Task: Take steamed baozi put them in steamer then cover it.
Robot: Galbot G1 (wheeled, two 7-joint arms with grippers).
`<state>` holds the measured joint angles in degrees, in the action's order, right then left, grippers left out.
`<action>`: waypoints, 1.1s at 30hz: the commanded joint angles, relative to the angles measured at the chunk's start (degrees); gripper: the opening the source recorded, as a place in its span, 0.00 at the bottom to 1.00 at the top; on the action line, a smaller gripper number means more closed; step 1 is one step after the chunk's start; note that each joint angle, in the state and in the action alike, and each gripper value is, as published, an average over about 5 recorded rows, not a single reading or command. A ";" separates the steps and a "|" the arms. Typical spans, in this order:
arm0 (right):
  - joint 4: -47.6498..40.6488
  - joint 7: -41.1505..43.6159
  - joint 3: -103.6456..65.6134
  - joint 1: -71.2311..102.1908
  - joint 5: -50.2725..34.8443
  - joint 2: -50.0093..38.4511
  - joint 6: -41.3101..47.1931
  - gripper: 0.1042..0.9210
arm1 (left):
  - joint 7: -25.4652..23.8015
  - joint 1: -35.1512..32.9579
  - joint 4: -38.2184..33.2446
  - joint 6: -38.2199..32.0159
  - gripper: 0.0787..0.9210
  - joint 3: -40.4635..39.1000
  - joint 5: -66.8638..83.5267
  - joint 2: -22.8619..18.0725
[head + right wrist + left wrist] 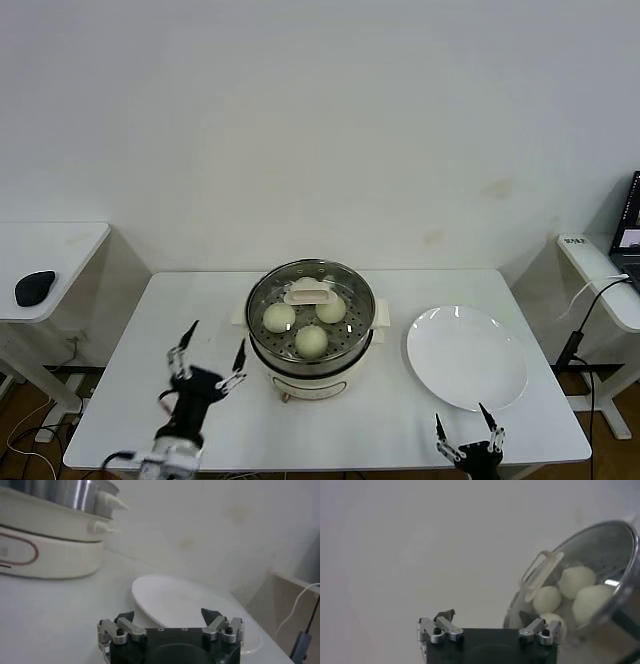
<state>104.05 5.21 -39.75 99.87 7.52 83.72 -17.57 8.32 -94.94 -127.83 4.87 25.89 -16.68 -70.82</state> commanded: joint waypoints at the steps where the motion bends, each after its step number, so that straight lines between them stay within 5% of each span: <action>1: 4.08 1.41 1.11 1.59 -4.93 -2.33 1.35 0.88 | 4.59 -16.63 -0.46 -17.26 0.88 12.77 32.28 -3.31; 10: 4.16 3.25 2.20 1.02 -6.97 -1.97 2.78 0.88 | 2.23 -17.16 6.81 -20.85 0.88 13.38 32.43 -3.14; 33: 5.01 3.54 2.66 0.77 -6.08 -1.58 3.17 0.88 | -2.15 -18.36 9.07 -22.61 0.88 12.52 27.57 -2.27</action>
<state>108.44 8.64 -37.56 100.49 1.78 81.94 -14.63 7.83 -111.77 -119.70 -15.87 37.88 11.51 -73.09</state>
